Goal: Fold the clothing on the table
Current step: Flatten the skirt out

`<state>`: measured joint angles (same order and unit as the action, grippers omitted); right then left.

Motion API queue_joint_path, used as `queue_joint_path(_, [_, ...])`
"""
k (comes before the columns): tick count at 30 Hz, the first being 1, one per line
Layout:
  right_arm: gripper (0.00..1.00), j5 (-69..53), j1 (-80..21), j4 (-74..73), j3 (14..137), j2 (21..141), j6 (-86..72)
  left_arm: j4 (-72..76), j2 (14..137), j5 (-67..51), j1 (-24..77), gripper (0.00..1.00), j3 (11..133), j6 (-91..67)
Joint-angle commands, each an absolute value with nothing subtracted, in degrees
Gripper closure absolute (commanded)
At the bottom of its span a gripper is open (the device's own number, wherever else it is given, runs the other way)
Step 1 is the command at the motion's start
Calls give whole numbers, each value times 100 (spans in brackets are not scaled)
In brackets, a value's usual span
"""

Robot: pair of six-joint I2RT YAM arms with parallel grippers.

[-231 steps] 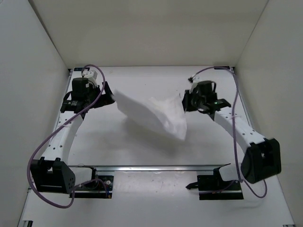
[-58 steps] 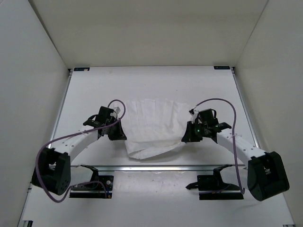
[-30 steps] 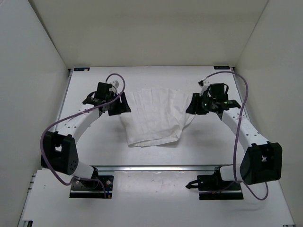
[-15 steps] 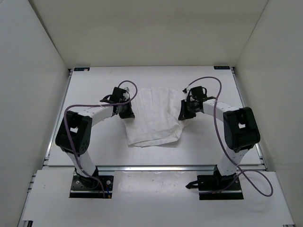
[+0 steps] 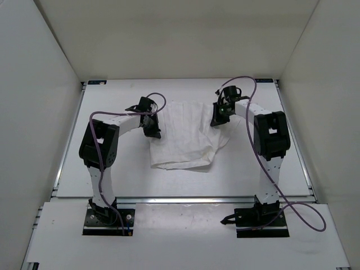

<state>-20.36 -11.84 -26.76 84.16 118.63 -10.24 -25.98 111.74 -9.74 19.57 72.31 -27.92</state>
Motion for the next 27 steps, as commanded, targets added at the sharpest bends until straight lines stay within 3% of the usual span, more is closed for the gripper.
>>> queue_joint_path(1, [100,-1881,-1204,-3110,9280,12286,-888,-2901,11337,-782,1899,100,7619,-2628])
queue_joint_path(6, [100,-1889,-1099,-3189,10359,12874,-940,-2953,11610,-852,1565,98,8067,-2602])
queue_joint_path(9, [100,-1916,-1011,-3470,10975,13034,-940,-2751,11471,-975,1398,89,8174,-2567])
queue_joint_path(11, [100,-1881,-1019,-3550,11152,12877,-888,-2681,11286,-1124,1292,65,8226,-2540])
queue_joint_path(13, [100,-1802,-1055,-3455,10997,12543,-835,-2654,10944,-1204,1266,49,8270,-2522])
queue_joint_path(14, [96,-1767,-1089,-3341,10873,12264,-870,-2593,10864,-1274,1257,40,8288,-2522])
queue_joint_path(16, [79,-1941,-1072,-3095,10444,11831,-1036,-2610,10522,-1353,1239,31,8332,-2461])
queue_joint_path(17, [64,-2082,-1064,-3015,10285,11491,-1098,-2645,10364,-1345,1300,27,8306,-2435])
queue_joint_path(18, [53,-2144,-1055,-2936,10040,11209,-1168,-2741,10284,-1336,1327,25,8332,-2391])
queue_joint_path(20, [42,-2110,-1098,-2935,9338,10794,-1230,-2838,9890,-1309,1397,22,8123,-2338])
queue_joint_path(23, [34,-2022,-1265,-2699,8153,9987,-1335,-2725,9459,-1318,1336,24,7404,-2416])
queue_joint_path(27, [35,-2363,-1301,-2339,6517,9169,-1862,-2462,8957,-1511,1266,28,6208,-2610])
